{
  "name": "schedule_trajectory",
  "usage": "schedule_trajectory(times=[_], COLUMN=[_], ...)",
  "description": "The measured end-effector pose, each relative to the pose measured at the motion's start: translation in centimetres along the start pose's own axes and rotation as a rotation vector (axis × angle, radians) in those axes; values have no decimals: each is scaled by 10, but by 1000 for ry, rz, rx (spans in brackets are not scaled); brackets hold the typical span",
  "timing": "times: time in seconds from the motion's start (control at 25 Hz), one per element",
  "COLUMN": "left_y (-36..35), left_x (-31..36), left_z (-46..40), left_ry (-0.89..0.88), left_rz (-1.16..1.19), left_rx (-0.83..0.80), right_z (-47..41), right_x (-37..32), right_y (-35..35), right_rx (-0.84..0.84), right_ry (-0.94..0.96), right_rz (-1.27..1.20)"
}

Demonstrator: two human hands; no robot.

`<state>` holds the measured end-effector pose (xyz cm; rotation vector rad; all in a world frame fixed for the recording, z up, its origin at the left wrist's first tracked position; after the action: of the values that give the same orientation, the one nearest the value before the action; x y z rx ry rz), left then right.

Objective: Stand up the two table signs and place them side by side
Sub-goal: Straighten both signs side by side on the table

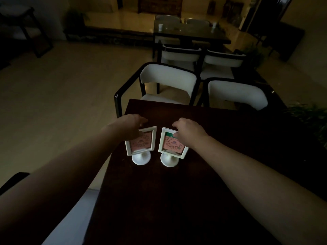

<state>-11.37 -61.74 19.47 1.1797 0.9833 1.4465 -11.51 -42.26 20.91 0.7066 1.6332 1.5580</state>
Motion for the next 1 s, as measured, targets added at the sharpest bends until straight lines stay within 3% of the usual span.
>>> schedule_trajectory(times=[0.16,1.0], left_y=[-3,-9], left_x=[-2,-12], left_z=[-5,-11], left_ry=[-40,-34], left_rz=[5,55], left_rx=[-18,-62], right_z=[-2,-6], right_x=[-4,-17], right_y=[-4,-1], right_rx=[-54,-23], right_ry=[-16,54], right_rz=[46,1])
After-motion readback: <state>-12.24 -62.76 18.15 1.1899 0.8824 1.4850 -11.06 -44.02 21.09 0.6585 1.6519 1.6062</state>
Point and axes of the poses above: each hand's wrist, its own z-axis away from the middle knuckle, its own y-axis out of the back of the hand, x = y × z, the point moved 7 cm from there along -z, towards the middle knuckle, and after that the axes turned 13 degrees about y, right-handed, at the moved point
